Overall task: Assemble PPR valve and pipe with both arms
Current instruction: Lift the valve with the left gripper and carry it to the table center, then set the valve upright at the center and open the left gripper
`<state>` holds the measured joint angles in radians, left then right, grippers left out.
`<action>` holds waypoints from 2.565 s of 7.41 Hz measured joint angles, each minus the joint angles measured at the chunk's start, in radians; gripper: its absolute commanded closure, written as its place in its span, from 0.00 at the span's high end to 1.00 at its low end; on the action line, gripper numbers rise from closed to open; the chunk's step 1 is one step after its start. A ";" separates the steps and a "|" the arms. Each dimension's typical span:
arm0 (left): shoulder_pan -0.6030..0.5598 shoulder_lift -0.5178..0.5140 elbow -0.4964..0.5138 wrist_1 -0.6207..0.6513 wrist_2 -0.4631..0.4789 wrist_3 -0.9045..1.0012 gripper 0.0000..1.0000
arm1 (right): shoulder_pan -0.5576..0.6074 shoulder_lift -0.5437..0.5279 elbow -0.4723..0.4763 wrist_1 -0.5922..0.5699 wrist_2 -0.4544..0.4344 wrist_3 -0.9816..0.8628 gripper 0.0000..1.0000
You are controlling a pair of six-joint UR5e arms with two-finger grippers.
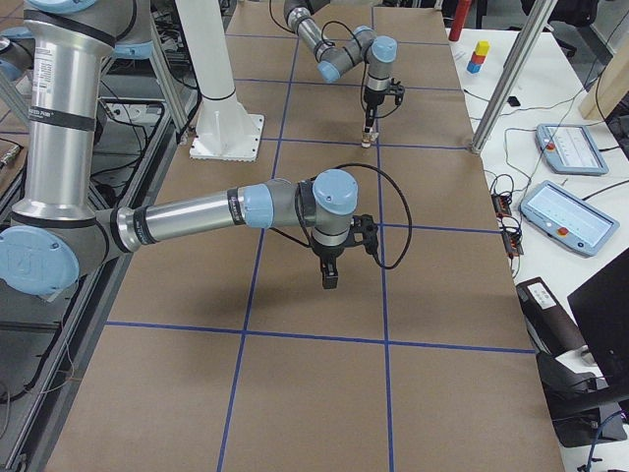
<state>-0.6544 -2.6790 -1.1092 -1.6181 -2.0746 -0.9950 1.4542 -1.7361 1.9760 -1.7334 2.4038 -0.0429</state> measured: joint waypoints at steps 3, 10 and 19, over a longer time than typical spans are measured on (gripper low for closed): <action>0.001 0.006 -0.003 0.004 0.000 0.001 0.00 | 0.000 -0.002 0.003 0.004 0.000 0.000 1.00; -0.004 0.010 -0.032 0.031 -0.002 -0.001 0.99 | 0.000 -0.003 0.002 0.005 0.001 -0.001 0.99; -0.106 0.472 -0.845 0.310 -0.026 0.030 0.99 | -0.294 -0.018 0.004 0.474 -0.045 0.716 0.99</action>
<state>-0.7603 -2.2073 -1.9540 -1.3081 -2.1002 -0.9646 1.1604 -1.7540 1.9795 -1.2590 2.3584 0.6731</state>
